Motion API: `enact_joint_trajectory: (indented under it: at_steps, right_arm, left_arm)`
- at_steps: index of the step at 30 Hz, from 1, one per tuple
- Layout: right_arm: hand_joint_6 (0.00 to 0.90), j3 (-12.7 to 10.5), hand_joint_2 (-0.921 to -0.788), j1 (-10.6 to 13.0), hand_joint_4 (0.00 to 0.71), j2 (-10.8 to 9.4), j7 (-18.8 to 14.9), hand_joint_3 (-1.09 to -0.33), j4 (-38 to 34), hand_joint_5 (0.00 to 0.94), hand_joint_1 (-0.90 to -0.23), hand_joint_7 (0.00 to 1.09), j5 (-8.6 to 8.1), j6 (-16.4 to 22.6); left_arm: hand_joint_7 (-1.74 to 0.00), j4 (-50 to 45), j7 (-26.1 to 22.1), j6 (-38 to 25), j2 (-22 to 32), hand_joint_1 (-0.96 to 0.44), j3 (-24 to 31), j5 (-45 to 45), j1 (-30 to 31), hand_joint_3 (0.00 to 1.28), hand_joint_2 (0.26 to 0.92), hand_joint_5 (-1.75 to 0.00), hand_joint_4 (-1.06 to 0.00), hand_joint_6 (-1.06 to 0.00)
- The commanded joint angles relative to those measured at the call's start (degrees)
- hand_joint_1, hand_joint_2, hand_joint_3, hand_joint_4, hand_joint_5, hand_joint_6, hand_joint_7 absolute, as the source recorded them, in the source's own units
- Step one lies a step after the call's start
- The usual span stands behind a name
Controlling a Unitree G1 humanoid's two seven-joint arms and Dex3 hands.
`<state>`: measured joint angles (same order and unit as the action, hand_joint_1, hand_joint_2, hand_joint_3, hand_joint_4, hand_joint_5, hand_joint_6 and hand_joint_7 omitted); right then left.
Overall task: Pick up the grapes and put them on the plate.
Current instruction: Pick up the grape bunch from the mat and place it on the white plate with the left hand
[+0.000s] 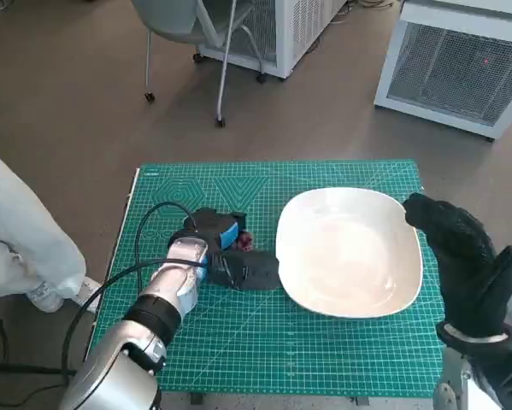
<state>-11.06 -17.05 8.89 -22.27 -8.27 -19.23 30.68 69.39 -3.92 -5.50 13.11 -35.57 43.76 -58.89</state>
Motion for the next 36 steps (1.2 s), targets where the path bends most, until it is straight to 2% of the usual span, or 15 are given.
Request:
enact_joint_trajectory:
  at_steps: [1,12,15,17,20,22,29,36]
  right_arm:
    - [0.172,-0.02,-0.921,0.59,0.479,0.35,0.13,-0.534,-0.2,0.0,-0.491,0.62,0.3,-0.7]
    - [0.174,0.02,-0.921,0.43,0.479,0.13,0.0,-0.532,-0.54,0.001,-0.497,0.61,0.27,-0.38]
    - [0.174,0.03,-0.921,0.35,0.48,0.1,0.01,-0.532,-0.63,0.001,-0.497,0.61,0.31,-0.27]
    - [0.175,0.03,-0.921,0.3,0.48,0.07,0.0,-0.532,-0.73,0.001,-0.497,0.61,0.35,-0.18]
    - [0.175,0.0,-0.921,0.2,0.48,0.08,-0.12,-0.532,-0.97,0.001,-0.497,0.61,0.28,-0.03]
    - [0.175,-0.01,-0.921,0.12,0.48,0.09,-0.22,-0.532,-1.12,0.001,-0.497,0.61,0.18,0.02]
    - [0.176,0.19,-0.921,-0.07,0.48,-0.12,-0.33,-0.532,-1.34,0.0,-0.5,0.61,0.09,0.19]
    - [0.175,0.3,-0.921,-0.35,0.48,-0.22,-0.45,-0.531,-1.82,0.0,-0.502,0.61,0.06,0.56]
  left_arm:
    - [-1.45,0.69,-0.84,0.27,0.17,0.0,0.63,-0.87,0.31,0.31,0.921,-1.48,-0.38,-0.38]
    - [-1.49,-1.53,-1.55,0.1,1.56,0.0,1.5,-1.84,-0.13,0.35,0.921,-1.52,-0.34,-0.34]
    - [-1.47,-3.48,-2.17,-0.28,2.27,0.0,1.72,-1.91,-0.19,0.33,0.921,-1.5,-0.36,-0.36]
    - [-1.39,-5.72,-2.83,-0.76,3.01,0.0,1.98,-1.91,-0.07,0.31,0.921,-1.52,-0.37,-0.4]
    - [-1.18,-10.9,-4.25,-1.75,4.68,0.0,2.64,-1.86,0.65,0.27,0.921,-1.59,-0.39,-0.5]
    - [-1.12,-15.7,-5.48,-2.49,6.2,0.0,3.32,-1.8,1.61,0.25,0.921,-1.61,-0.4,-0.53]
    - [-1.05,-34.63,-8.46,-3.48,12.36,0.0,6.9,-1.6,6.21,0.23,0.921,-1.62,-0.42,-0.58]
    - [-0.97,-47.14,-10.08,-4.13,15.59,0.0,10.67,-1.72,9.37,0.14,0.921,-1.49,-0.54,-0.65]
